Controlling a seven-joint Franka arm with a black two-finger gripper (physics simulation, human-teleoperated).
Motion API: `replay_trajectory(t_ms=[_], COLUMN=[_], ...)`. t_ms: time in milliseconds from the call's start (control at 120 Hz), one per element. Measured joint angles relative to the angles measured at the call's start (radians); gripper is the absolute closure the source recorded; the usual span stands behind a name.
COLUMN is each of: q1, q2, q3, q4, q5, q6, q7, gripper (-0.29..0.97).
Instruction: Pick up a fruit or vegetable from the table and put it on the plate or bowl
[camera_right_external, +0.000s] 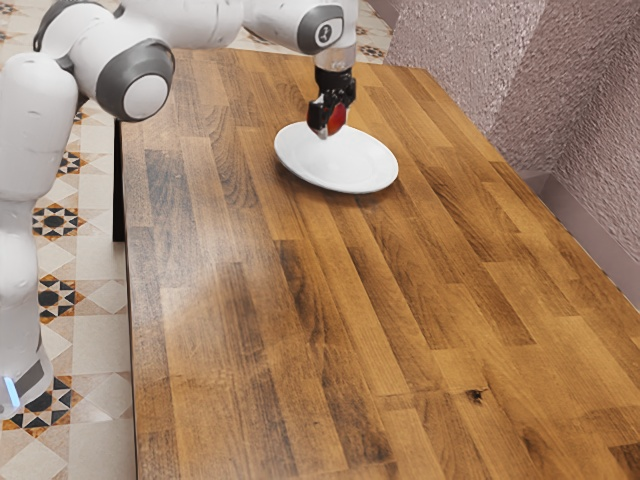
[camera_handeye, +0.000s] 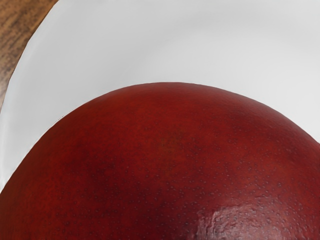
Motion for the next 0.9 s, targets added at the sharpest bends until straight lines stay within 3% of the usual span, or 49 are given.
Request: replay_trajectory(t_ms=[150, 208, 333, 617, 742, 775, 900], q1=[0.099, 0.105, 0.106, 0.096, -0.023, -0.085, -0.345], q2=[0.07, 0.081, 0.077, 0.052, -0.109, -0.168, -0.352], q3=[-0.101, -0.107, -0.111, -0.11, -0.046, -0.039, -0.236], q4=[0.095, 0.106, 0.111, 0.106, 0.023, 0.008, 0.002], q5=[-0.005, -0.006, -0.044, -0.074, -0.063, -0.024, 0.152], q6=[0.0, 0.0, 0.002, 0.004, 0.001, -0.016, -0.17], q7=[0.014, 0.021, 0.035, 0.056, 0.061, 0.046, -0.093], gripper=[0.31, 0.3, 0.14, 0.02, 0.01, 0.01, 0.0])
